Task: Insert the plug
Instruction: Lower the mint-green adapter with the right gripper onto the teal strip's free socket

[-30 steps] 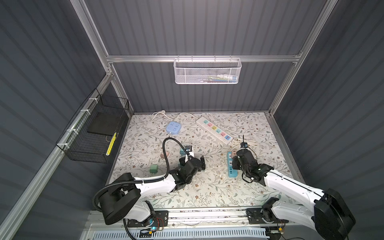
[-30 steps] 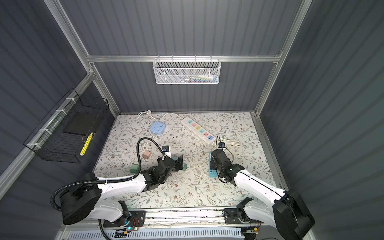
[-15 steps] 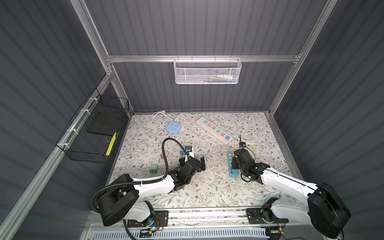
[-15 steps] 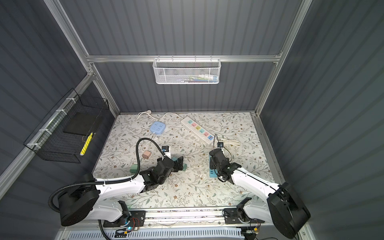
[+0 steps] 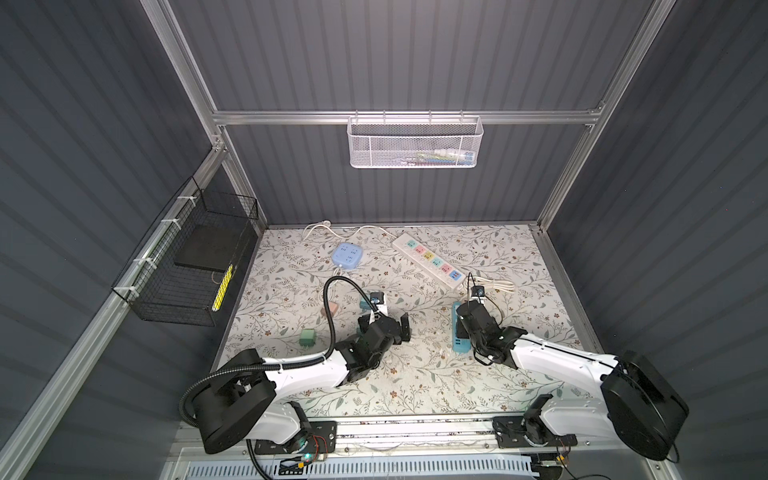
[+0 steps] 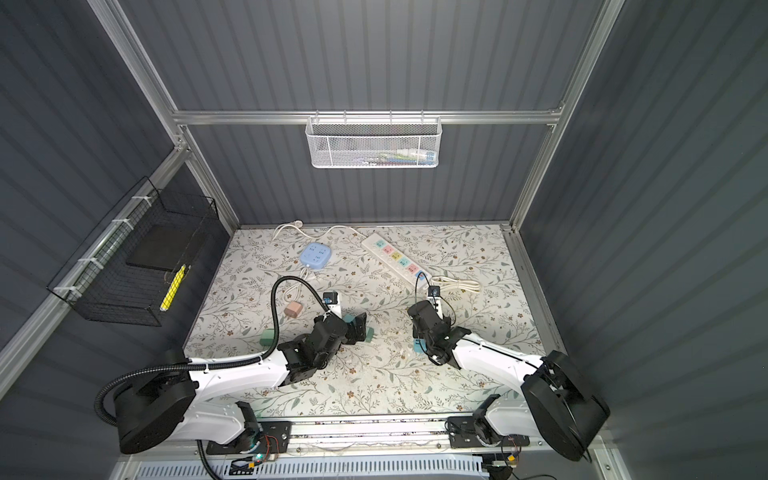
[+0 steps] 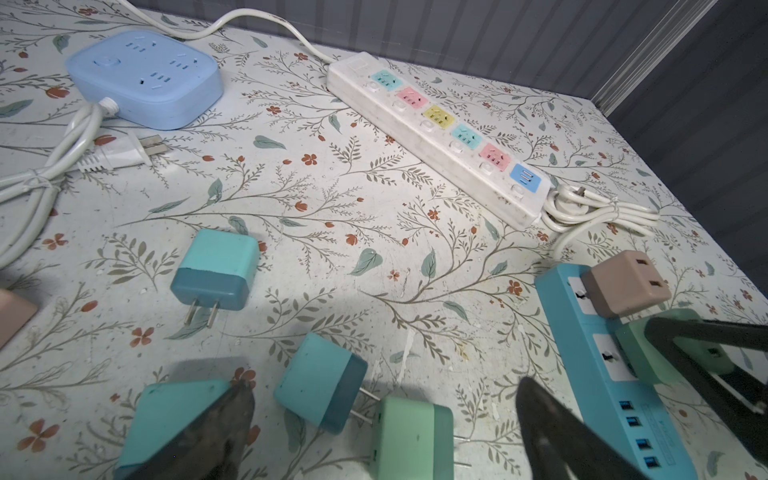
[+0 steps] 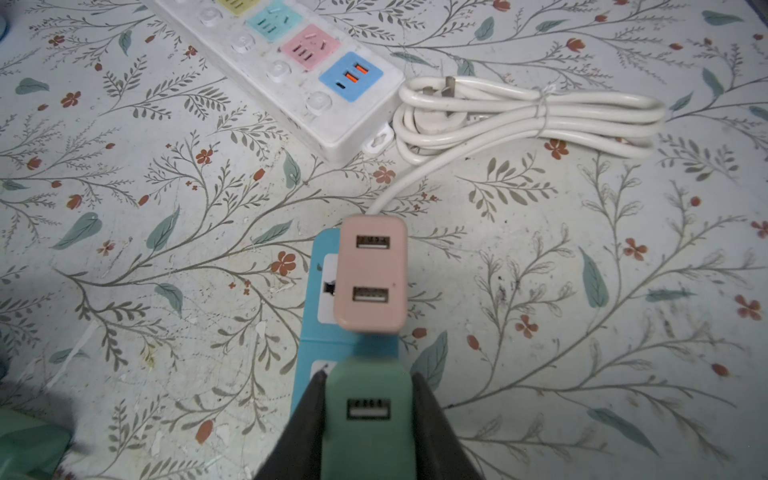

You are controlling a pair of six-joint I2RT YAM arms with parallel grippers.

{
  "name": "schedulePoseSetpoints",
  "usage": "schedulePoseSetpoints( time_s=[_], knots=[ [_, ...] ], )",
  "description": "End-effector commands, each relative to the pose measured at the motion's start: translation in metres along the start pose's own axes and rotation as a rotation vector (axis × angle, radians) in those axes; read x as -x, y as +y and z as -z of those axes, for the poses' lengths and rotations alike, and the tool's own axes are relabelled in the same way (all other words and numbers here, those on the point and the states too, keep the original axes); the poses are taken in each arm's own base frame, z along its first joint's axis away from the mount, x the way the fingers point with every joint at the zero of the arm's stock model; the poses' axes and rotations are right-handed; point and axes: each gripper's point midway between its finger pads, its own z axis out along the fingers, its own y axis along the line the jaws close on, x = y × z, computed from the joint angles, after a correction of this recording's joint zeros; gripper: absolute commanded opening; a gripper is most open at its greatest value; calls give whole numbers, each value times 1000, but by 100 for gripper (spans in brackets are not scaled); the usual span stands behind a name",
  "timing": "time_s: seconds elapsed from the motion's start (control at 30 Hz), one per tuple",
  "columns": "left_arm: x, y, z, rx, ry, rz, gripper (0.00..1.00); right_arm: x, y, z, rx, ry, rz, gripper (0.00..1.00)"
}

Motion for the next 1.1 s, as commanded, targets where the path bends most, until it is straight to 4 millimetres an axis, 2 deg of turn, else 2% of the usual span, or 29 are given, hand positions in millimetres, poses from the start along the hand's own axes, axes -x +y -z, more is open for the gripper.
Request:
schedulePoseSetpoints(
  time_s=[0.0,0.27,0.4,0.5,0.57,0.7,0.77,0.87,1.0,1.07],
  knots=[
    [6,6,4,14,-27,-7,98,-53,-13,-7,-51,164,66,24],
    [6,8,5,18,-26,1,97,-74,-18,-12,-120,208,46,27],
    [6,7,6,15,-24,0,97,-66,-10,-9,-109,201,51,29],
    [9,7,7,15,-30,3,97,-47,-3,-2,-91,173,46,37],
    [12,6,8,12,-35,4,98,-25,6,7,-59,136,41,44],
    [19,3,12,0,-48,4,98,19,5,30,-48,62,5,72],
    [24,3,14,-3,-58,1,98,26,0,40,-58,63,-2,83],
    [27,3,17,-6,-64,-1,98,14,0,46,-41,121,-46,90],
    [29,5,18,-4,-70,0,98,-25,5,47,-38,224,-77,95],
    [29,5,19,-5,-67,0,98,-39,10,47,-34,258,-76,94]
  ],
)
